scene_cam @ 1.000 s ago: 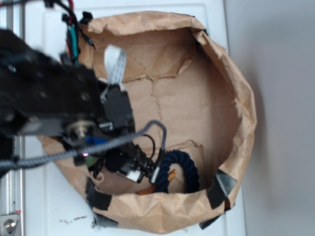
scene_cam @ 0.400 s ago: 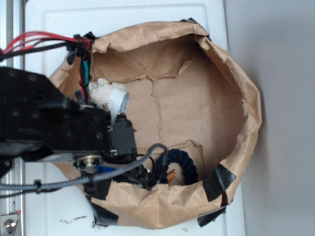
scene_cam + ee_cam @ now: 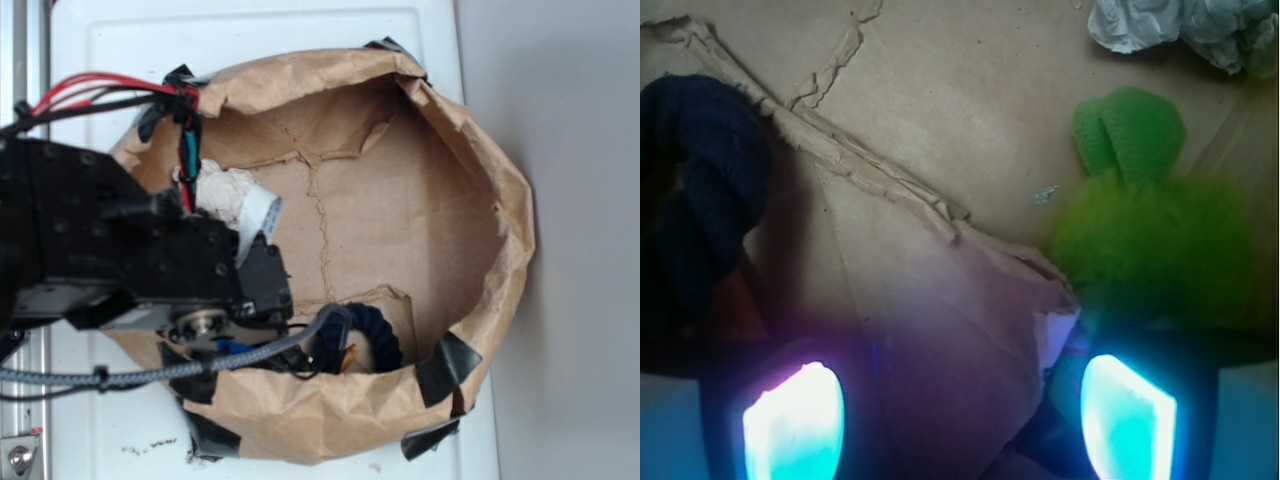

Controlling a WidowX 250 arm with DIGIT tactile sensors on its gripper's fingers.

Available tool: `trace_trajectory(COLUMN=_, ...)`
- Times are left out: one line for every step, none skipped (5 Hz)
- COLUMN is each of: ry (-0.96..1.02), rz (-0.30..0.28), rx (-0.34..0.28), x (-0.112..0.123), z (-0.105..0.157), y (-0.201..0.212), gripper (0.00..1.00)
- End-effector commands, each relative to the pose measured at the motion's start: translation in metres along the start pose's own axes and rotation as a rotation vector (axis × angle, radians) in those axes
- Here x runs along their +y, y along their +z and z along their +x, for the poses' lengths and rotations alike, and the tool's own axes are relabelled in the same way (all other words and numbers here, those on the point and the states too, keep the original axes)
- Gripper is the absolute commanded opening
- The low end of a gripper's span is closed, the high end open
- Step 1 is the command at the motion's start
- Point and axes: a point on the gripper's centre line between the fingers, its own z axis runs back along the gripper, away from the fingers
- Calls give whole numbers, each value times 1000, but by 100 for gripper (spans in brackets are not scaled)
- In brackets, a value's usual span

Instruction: Grab the green animal.

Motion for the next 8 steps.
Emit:
trace_trajectory(ry=-41, rz=-24, rx=-35, x=-3, z=8, y=23, gripper=100)
trace_trajectory(ry=-24, rz=-63, rx=-4, x=-2, z=21, y=47, gripper=100)
trace_trajectory(ry=-8, rz=-117, rx=35, x=2, z=29, y=71, gripper=100)
trace_trajectory(ry=-39, rz=-122, rx=16, x=9, z=31, y=73, gripper=100)
trace_trajectory(ry=-71, rz=-131, rx=-8, x=19, z=31, y=77, gripper=100)
trace_trajectory(ry=-89, rz=-105, rx=-31, x=25, z=32, y=68, gripper=100)
trace_trajectory(ry=-130, rz=-95, rx=-82, x=29, z=31, y=60, gripper=100)
trace_trajectory(ry=-152, rz=-78, rx=-114, x=29, z=31, y=50, gripper=100)
